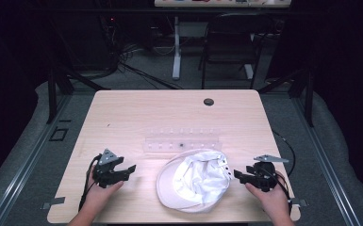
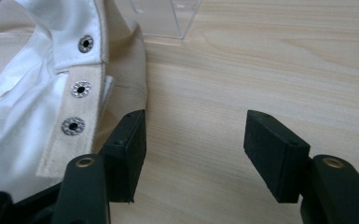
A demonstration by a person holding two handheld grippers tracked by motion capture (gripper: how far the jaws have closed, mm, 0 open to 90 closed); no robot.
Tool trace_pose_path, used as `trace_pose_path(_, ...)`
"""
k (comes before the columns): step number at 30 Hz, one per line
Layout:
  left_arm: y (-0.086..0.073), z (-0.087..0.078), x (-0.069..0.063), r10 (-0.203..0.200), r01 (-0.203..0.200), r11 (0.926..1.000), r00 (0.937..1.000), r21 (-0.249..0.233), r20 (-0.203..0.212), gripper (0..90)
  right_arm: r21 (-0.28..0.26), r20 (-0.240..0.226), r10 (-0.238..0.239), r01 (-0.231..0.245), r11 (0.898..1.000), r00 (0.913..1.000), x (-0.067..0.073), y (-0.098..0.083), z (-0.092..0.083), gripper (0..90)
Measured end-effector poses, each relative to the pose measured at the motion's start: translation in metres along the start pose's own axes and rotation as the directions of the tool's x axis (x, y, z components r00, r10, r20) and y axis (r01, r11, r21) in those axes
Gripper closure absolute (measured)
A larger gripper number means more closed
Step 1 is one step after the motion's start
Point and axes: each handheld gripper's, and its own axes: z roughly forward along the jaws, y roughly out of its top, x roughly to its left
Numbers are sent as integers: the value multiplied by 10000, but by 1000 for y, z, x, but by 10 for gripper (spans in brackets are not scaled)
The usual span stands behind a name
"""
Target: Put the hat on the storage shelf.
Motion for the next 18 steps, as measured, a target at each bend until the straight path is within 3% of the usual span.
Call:
trace_pose_path(7, 0, 0, -1, 23, -24, 10000, 10000, -50, -36, 368, 1050, -627, 296, -229, 9942, 9976, 2, 27, -8, 392)
trace_pose_path(15, 0, 0, -2, 84, -84, 10000, 10000, -10, -16, 368, 1539, -1164, 783, -599, 9863, 9901, 7, 57, -16, 392)
trace_pose_path(18, 0, 1, -2, 74, -74, 10000, 10000, -24, -15, 368, 1704, -1320, 769, -538, 9839, 9883, 10, 64, -17, 392)
